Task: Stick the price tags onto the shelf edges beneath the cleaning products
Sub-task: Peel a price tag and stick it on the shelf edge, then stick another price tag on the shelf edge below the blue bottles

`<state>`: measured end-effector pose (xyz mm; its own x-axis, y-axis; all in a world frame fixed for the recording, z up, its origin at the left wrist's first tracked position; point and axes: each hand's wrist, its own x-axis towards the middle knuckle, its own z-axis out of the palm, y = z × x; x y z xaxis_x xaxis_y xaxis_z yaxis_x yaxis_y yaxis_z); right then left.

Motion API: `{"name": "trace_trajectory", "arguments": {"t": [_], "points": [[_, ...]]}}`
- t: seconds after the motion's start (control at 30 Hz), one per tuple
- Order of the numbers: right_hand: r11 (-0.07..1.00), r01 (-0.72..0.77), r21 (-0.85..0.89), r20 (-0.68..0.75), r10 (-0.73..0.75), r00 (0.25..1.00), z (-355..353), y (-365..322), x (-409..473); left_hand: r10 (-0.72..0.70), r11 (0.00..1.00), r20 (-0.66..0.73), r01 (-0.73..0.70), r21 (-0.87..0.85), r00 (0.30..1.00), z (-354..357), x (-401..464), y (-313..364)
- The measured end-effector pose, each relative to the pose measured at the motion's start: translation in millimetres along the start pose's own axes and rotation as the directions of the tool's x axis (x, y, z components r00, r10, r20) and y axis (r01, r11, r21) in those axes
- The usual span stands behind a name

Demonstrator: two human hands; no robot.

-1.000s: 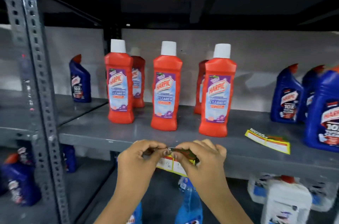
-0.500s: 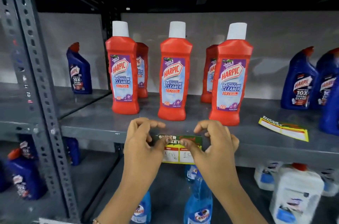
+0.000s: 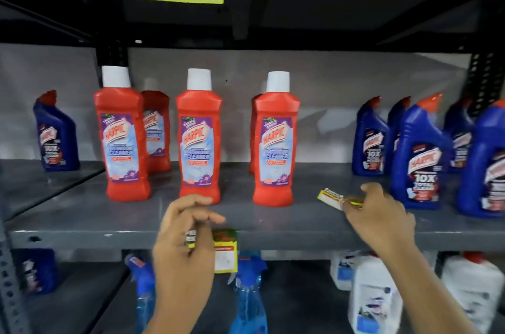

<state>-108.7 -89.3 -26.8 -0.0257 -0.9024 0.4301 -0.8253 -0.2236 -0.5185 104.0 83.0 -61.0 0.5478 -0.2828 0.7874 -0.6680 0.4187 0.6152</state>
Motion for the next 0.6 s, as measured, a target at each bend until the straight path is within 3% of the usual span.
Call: {"name": "trace_trajectory", "arguments": {"t": [0.07,0.17,0.23,0.33,0.43,0.53,0.6], "points": [[0.998,-0.039,-0.050,0.088,0.043,0.995,0,10,19,0.007,0.996,0.110,0.004,-0.093,0.994,29,-3,12],[0.968,-0.047,0.247,0.177,0.002,0.984,2,17,37,-0.066,0.989,0.321,0.105,-0.106,0.945,73,-7,26],[0.909,0.005,0.416,0.158,-0.078,0.984,3,21,42,-0.182,0.976,0.412,0.214,-0.032,0.893,101,-6,29],[0.768,0.125,0.628,0.090,-0.231,0.969,-8,31,40,-0.307,0.945,0.416,0.324,0.031,0.856,138,0,32],[0.597,0.149,0.788,0.083,-0.344,0.935,-35,53,28,-0.262,0.960,0.450,0.280,0.030,0.853,167,-2,48],[0.535,0.174,0.826,0.019,-0.336,0.942,-55,94,20,-0.186,0.976,0.502,0.217,-0.004,0.844,200,-19,72],[0.509,0.163,0.845,-0.025,-0.267,0.963,-63,126,19,-0.214,0.969,0.540,0.248,0.010,0.814,225,-37,89]]}}
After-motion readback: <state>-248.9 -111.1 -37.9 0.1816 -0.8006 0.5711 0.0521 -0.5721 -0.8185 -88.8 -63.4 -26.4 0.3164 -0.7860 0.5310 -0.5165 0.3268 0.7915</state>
